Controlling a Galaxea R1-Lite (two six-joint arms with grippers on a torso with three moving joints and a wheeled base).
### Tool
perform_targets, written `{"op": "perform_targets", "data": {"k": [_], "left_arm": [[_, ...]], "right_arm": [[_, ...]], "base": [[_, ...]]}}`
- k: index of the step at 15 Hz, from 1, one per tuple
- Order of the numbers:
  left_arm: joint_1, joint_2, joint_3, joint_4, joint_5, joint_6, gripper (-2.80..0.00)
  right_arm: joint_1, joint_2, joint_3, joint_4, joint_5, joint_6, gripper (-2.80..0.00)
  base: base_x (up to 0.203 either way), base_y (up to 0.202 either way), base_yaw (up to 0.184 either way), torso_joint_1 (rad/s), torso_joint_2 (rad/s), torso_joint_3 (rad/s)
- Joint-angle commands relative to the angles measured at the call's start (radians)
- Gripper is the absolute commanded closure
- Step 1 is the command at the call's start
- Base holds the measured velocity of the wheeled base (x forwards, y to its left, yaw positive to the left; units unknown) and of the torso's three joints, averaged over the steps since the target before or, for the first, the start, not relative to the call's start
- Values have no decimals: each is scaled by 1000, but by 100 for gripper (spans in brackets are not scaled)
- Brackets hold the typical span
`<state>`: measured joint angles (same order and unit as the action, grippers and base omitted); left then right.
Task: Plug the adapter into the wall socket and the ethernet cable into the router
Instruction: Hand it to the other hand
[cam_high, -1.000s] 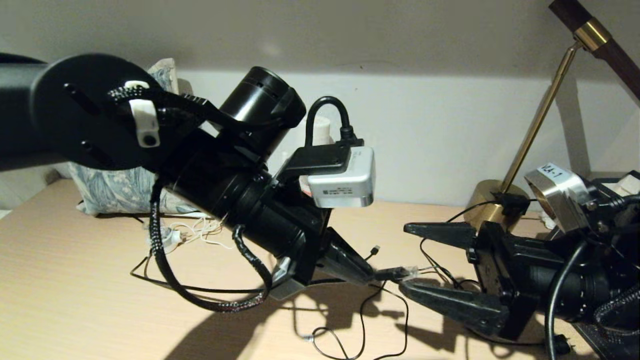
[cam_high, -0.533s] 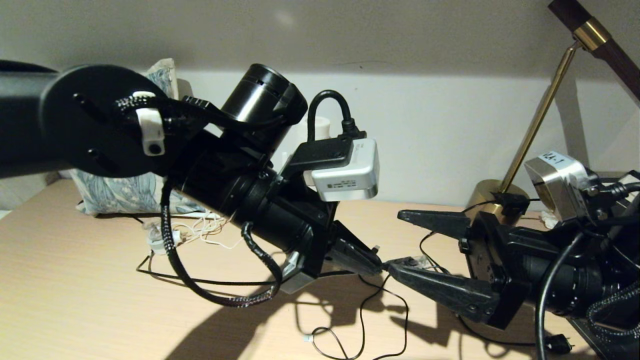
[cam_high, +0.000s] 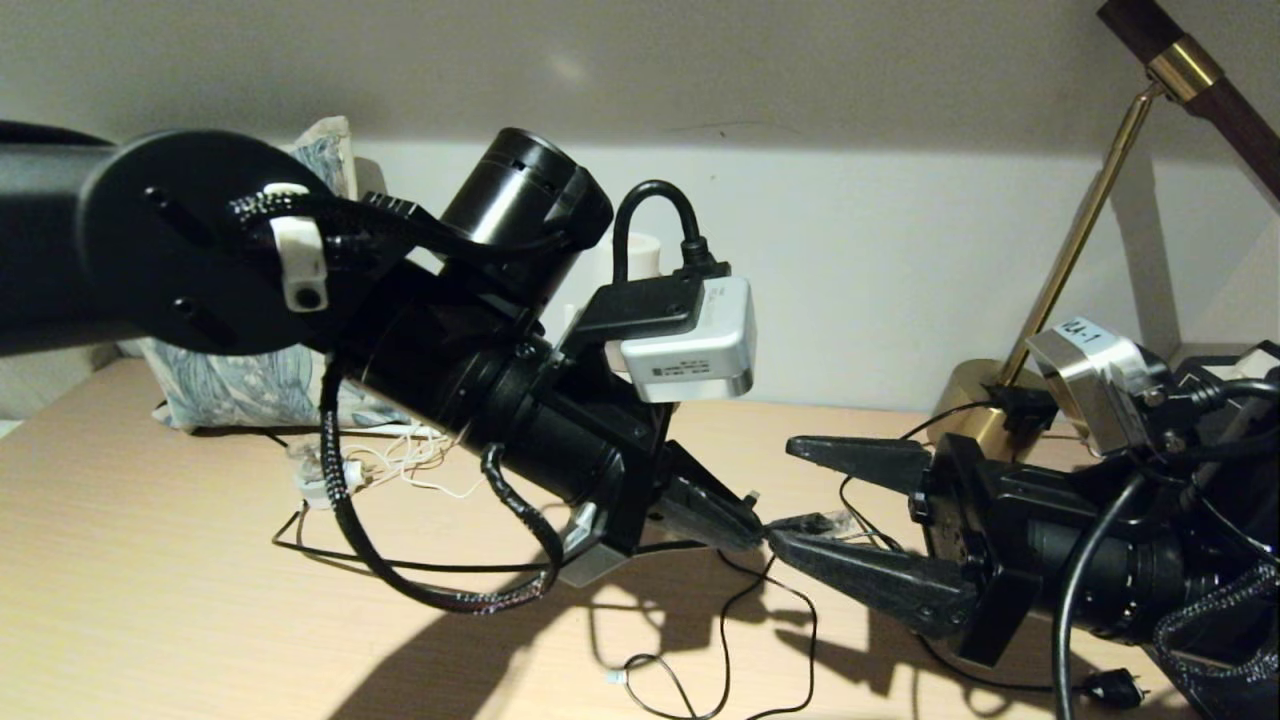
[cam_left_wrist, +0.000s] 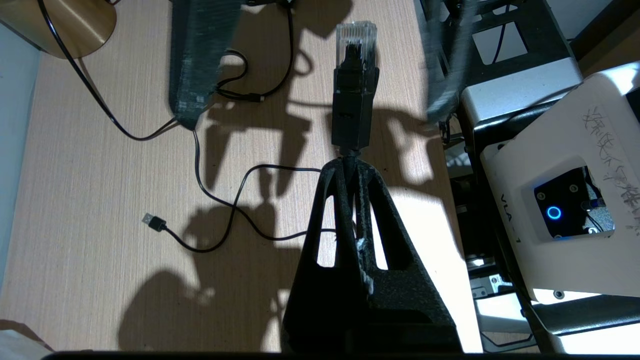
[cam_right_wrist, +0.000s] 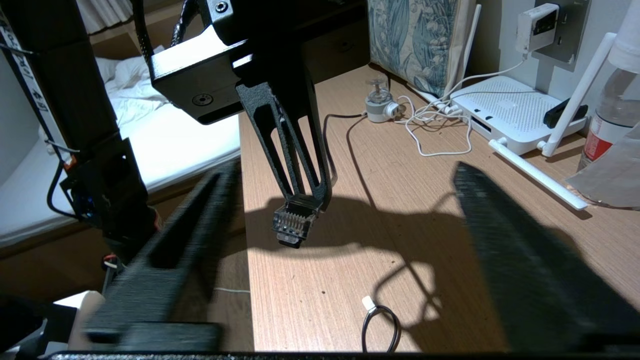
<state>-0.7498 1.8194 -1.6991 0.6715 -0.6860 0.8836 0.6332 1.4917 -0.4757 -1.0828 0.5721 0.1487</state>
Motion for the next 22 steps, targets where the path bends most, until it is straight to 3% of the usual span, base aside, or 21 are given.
{"op": "perform_targets", "data": {"k": [1,10,17,18,22], "left_arm": [[1,1,1,2,-3,5,0],[3,11,-1,-7,-3,-9,0],[8,43,16,-155,2,-29,0],[7,38,35,-156,3,-29,-280],[20,28,46,-207,6,-38,-280]], "right_arm": [[0,-1,0,-6,2,2,0],[8,-20,12,-7,-17,5,0],[26,-29,22,-6,-18,4,0],[26,-30,23,-6,-18,5,0],[26,-23,14,-6,-22,23,0]], "base": [[0,0,0,0,0,0],[0,0,0,0,0,0],[0,0,0,0,0,0],[0,0,0,0,0,0],[0,0,0,0,0,0]]}}
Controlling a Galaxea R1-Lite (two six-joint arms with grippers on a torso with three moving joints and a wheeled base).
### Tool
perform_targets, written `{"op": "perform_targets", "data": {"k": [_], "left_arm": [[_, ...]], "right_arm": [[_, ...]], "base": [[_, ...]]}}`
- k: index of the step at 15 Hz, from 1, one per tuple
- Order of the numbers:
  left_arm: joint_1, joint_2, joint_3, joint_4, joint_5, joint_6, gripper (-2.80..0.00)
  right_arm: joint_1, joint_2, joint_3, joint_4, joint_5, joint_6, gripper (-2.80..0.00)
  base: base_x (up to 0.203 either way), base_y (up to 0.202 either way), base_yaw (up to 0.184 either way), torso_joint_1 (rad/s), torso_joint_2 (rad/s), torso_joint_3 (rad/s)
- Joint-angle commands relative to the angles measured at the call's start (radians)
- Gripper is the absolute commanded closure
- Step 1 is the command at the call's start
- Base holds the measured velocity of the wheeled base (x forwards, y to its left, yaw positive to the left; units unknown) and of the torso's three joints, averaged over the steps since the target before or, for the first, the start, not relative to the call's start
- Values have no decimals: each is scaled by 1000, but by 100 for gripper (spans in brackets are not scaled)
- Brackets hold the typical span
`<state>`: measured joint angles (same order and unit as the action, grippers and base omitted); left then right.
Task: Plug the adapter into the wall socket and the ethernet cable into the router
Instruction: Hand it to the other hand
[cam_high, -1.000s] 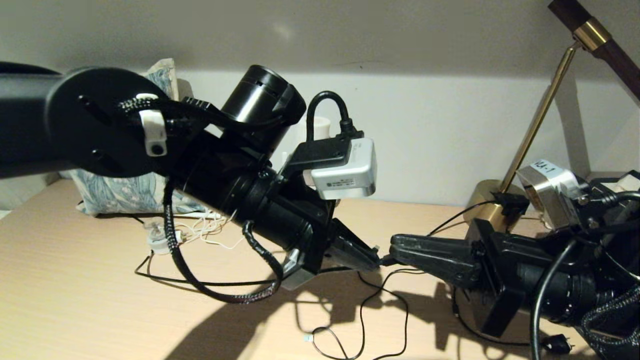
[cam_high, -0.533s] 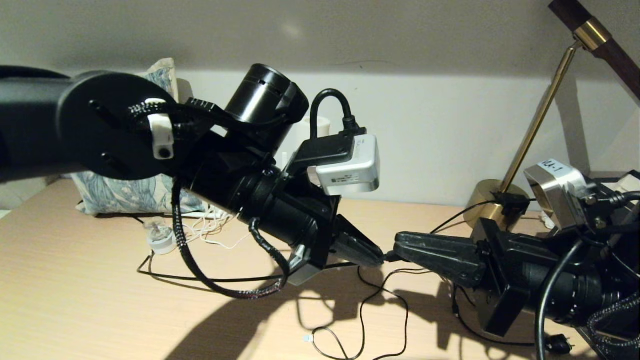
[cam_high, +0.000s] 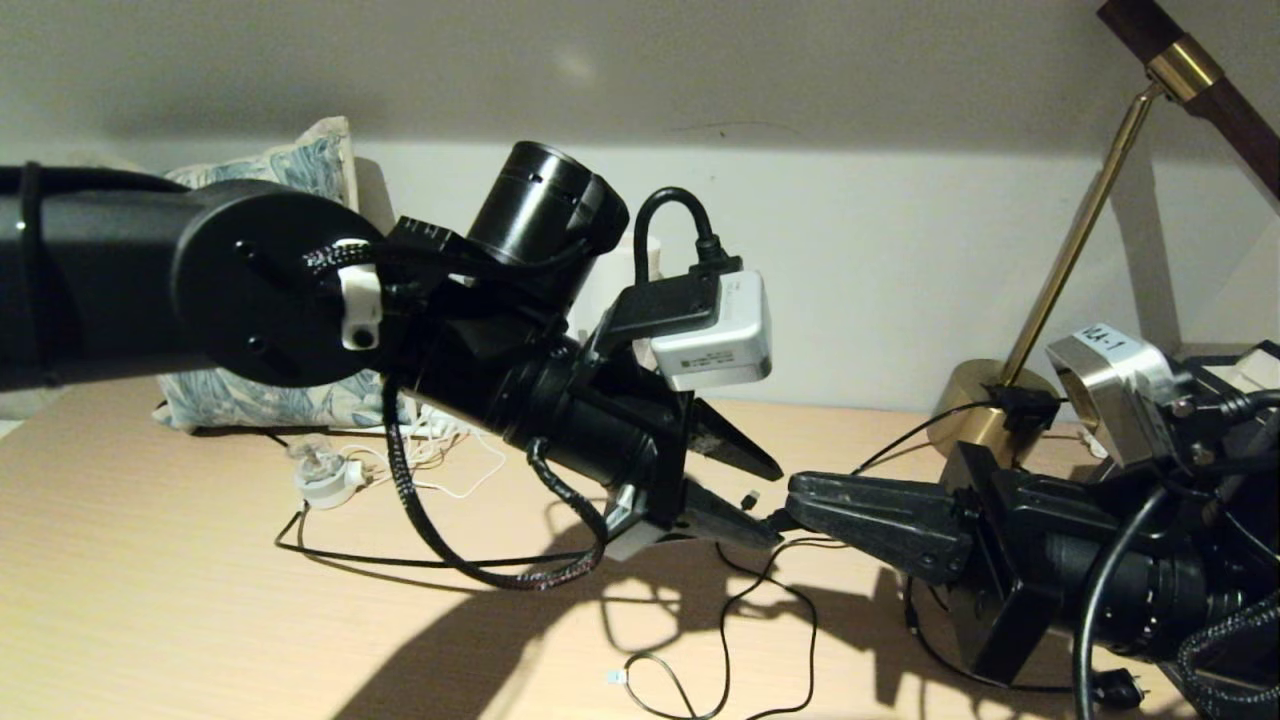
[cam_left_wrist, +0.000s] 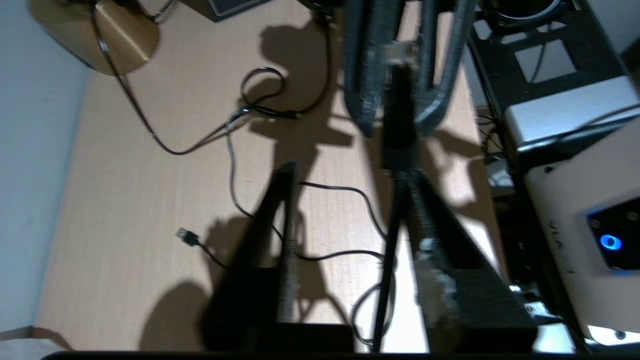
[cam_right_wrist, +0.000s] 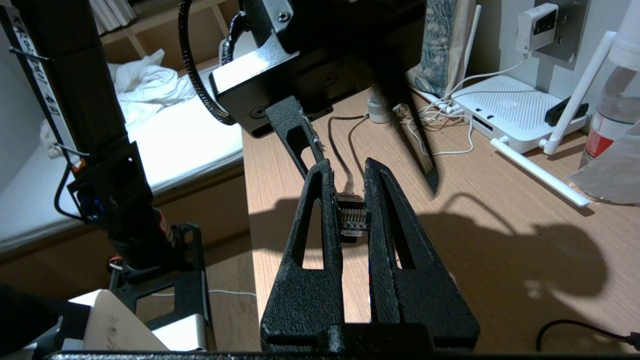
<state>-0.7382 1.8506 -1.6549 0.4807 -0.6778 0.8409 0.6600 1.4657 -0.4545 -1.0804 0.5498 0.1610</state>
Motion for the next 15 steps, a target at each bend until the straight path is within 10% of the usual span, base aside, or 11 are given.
{"op": "perform_targets", "data": {"k": [1,8,15], "left_arm": [[24,-16,11,-46,-1,5,-280],[190,-159,174,-381,38,16,-280],[227,-158,406,-996,-2,141,-280]], "right_arm": [[-1,5,-18,-9,-9,43,0],[-11,116,-255,62,-102,448,0],[-106,197,-766,683,-35,910,0]], "base": [[0,0,0,0,0,0],[0,0,0,0,0,0],[0,0,0,0,0,0]]}}
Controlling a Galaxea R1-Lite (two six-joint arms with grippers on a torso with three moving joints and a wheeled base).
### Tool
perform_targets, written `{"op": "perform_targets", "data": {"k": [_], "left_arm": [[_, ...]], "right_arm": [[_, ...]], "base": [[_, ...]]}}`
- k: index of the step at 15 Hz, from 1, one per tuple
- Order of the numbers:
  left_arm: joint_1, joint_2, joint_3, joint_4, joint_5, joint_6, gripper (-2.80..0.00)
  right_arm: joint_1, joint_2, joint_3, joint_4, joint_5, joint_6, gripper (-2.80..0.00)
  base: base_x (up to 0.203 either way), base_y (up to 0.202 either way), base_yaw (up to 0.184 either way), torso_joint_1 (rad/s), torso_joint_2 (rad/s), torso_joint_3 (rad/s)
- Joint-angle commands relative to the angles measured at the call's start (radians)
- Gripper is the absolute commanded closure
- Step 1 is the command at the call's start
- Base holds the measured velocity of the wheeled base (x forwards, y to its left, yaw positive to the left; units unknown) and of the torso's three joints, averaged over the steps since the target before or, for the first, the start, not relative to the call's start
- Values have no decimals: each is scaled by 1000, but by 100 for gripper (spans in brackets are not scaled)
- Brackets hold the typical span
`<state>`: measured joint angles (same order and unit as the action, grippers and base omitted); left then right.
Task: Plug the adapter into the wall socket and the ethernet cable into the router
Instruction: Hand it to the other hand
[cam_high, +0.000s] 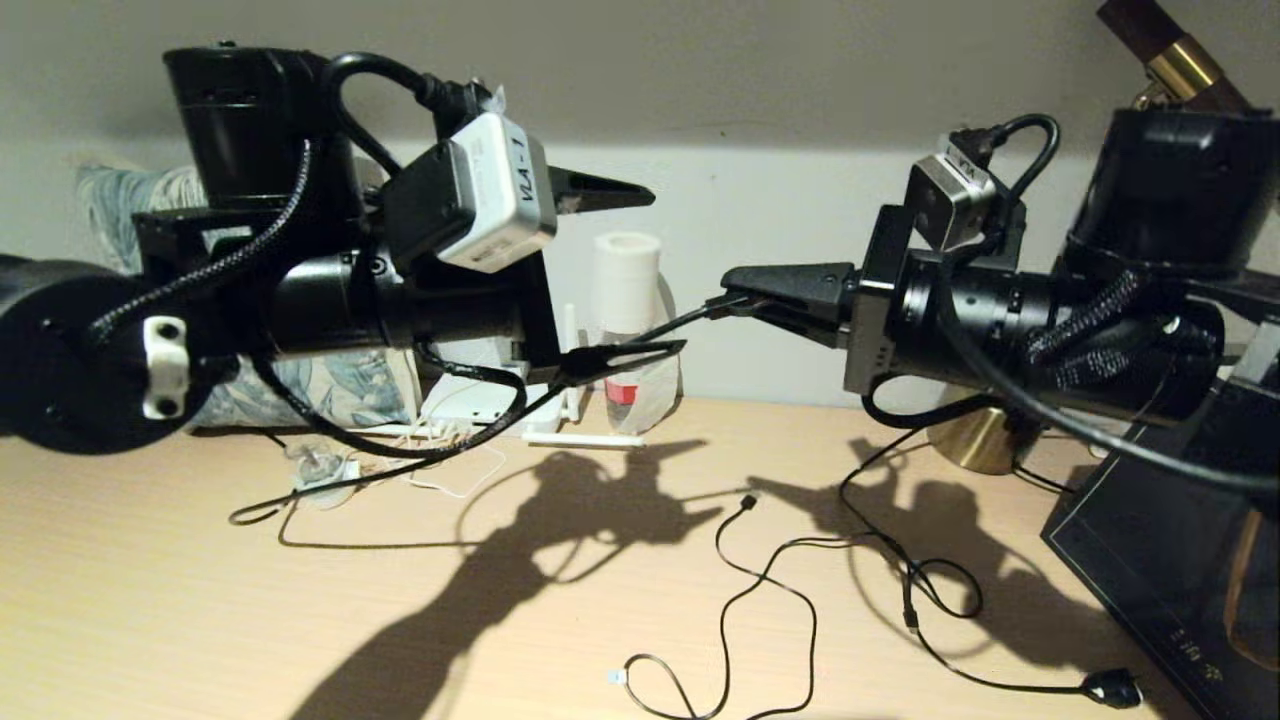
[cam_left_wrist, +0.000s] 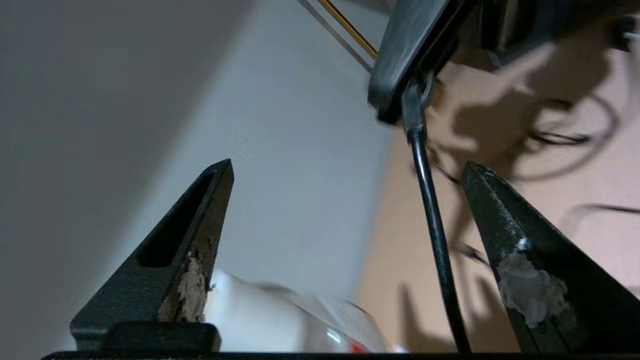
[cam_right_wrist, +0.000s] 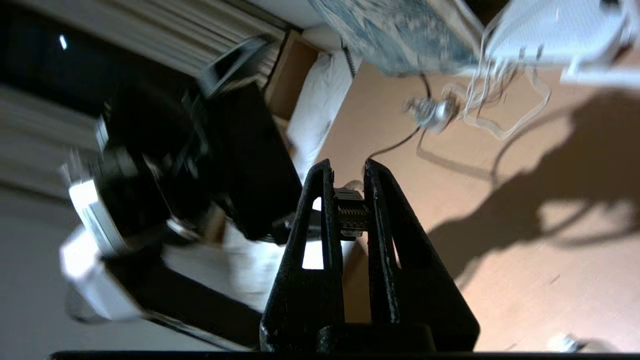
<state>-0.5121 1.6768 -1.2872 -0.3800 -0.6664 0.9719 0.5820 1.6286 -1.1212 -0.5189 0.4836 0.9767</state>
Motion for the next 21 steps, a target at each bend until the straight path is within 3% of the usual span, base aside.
{"op": "perform_targets", "data": {"k": [1,3,5,8,9,14,21], "left_arm": [[0,31,52,-215,-28,31,-280],[-8,68,70,-317,-80,106,-280],[-28,79,88,-328,-94,152,-280],[-62,102,114,-354,-104,242,-280],[-66,107,116,-383,-106,246,-280],[-72,132,91,-482,-110,252,-280],[-92,133,72,-472,-135,251,-280]], "right_arm": [[-52,52,-158,181,77,163,0],[-99,99,-282,288,161,324,0],[-142,150,-362,345,216,462,0],[-196,169,-435,350,292,608,0],[-206,174,-455,349,317,657,0],[-212,176,-457,350,385,709,0],[-211,185,-448,352,388,707,0]], "base": [[0,0,0,0,0,0],[0,0,0,0,0,0],[0,0,0,0,0,0],[0,0,0,0,0,0],[0,0,0,0,0,0],[0,0,0,0,0,0],[0,0,0,0,0,0]]}}
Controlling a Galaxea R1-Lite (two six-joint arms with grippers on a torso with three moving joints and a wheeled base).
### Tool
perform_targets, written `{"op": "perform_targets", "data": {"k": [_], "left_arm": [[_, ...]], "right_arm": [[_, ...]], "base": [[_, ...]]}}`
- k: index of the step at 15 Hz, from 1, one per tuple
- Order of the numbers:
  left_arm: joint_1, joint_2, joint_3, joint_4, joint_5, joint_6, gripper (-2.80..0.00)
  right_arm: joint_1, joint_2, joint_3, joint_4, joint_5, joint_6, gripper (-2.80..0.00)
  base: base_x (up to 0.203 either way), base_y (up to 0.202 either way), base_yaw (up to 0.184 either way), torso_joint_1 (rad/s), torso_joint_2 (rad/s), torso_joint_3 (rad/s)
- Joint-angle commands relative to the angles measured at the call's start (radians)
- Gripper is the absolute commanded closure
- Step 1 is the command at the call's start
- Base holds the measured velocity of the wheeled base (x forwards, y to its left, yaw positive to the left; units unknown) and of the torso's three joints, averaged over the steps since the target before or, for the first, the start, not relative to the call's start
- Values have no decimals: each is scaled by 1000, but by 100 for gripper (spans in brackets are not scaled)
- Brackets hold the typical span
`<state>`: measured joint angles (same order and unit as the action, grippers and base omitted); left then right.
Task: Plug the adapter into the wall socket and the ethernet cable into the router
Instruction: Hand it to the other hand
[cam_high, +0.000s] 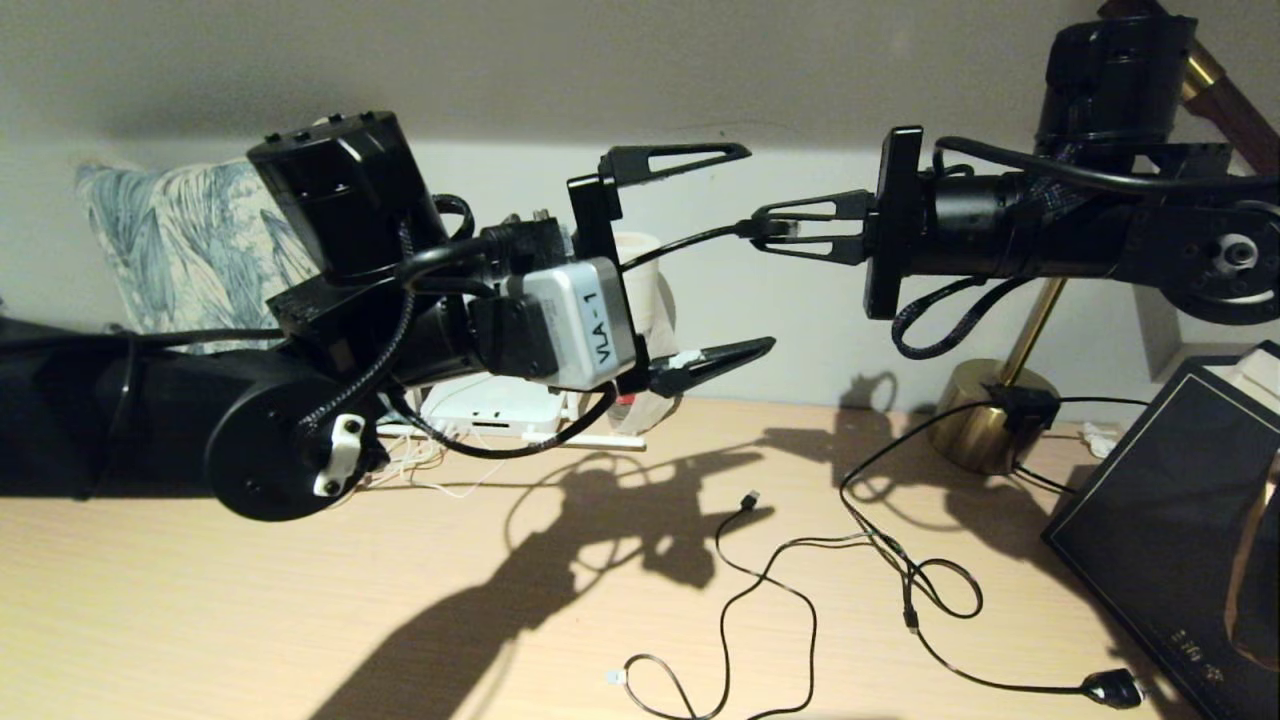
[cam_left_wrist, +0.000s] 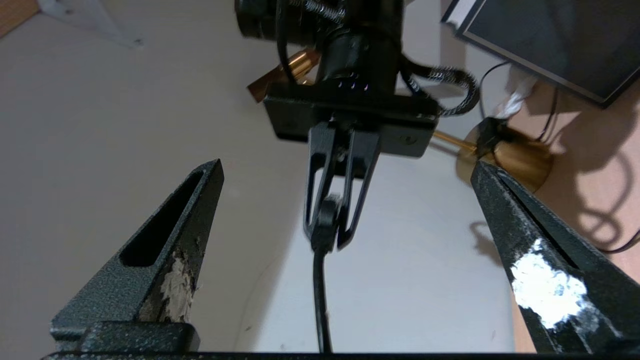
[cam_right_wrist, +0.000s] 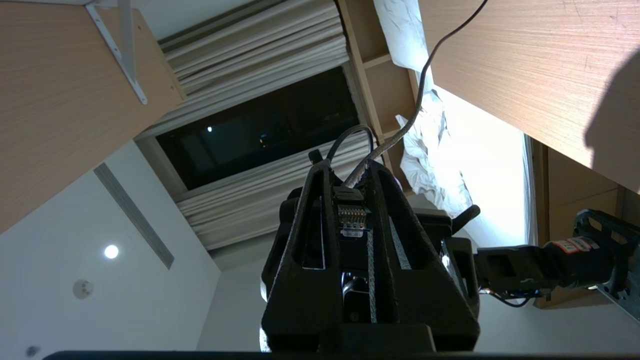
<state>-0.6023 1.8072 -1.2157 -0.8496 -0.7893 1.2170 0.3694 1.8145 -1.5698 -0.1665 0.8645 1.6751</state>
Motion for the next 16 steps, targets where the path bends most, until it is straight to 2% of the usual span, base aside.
{"op": "perform_targets", "data": {"k": [1,10,16], "left_arm": [[-2,4,1,0,-14,6,-280],[21,20,5,67,-34,7,-280],[27,23,9,60,-31,9,-280]], "right_arm": [[1,-1,1,-1,7,7,0],[10,-9,46,1,7,-23,0],[13,-27,62,1,7,-32,0]], "base": [[0,0,0,0,0,0],[0,0,0,0,0,0],[0,0,0,0,0,0]]}}
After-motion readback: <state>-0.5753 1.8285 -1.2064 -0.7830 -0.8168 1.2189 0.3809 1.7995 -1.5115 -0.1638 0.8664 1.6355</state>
